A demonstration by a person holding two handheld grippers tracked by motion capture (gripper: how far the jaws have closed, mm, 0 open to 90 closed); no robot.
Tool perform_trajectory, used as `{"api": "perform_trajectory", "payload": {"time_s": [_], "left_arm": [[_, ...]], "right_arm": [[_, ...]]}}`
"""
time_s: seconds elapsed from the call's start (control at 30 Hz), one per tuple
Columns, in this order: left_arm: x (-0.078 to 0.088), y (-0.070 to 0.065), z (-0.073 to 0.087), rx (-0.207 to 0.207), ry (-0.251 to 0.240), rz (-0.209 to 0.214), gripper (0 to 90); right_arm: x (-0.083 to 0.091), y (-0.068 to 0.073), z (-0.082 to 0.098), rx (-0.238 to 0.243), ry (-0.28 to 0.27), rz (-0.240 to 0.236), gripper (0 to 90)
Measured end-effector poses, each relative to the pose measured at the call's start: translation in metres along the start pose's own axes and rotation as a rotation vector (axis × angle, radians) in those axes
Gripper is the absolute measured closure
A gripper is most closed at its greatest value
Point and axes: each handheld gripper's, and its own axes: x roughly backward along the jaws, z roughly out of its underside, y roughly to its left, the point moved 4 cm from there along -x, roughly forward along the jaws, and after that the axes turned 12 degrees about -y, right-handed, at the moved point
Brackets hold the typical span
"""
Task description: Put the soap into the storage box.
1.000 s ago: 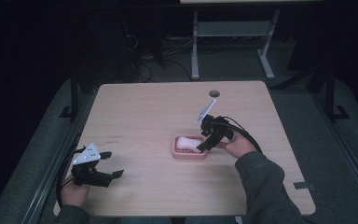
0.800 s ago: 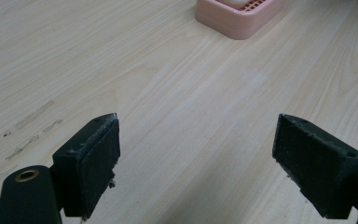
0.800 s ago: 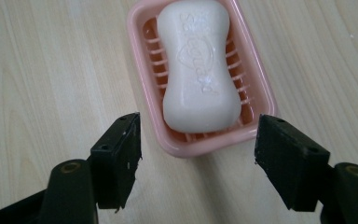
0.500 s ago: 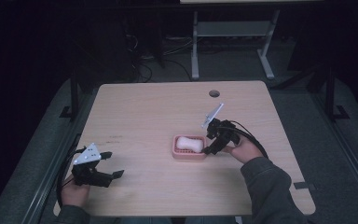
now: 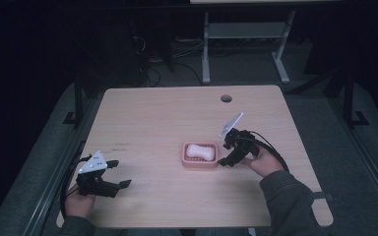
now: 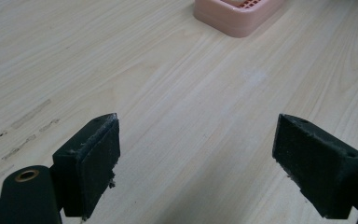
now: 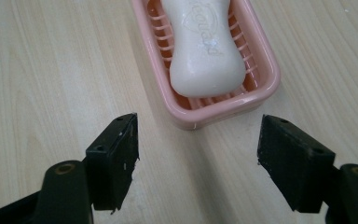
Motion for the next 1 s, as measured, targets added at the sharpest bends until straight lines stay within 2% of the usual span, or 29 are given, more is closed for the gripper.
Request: {"api": "perform_trajectory", "payload": {"time_s": [0.17, 0.33, 1.0], "left_arm": [[0.000, 0.000, 0.000, -0.001, 0.000, 0.000, 14.8], [0.000, 0.000, 0.000, -0.003, -0.002, -0.001, 14.8], [0.000, 0.000, 0.000, -0.005, -0.001, -0.001, 14.8]], "right_arm": [[0.002, 0.001, 0.003, -0.004, 0.005, 0.004, 28.0], [0.008, 0.004, 0.006, 0.001, -0.018, 0.015, 28.0], [0.019, 0.006, 0.034, -0.057, -0.040, 0.030, 27.6]]}}
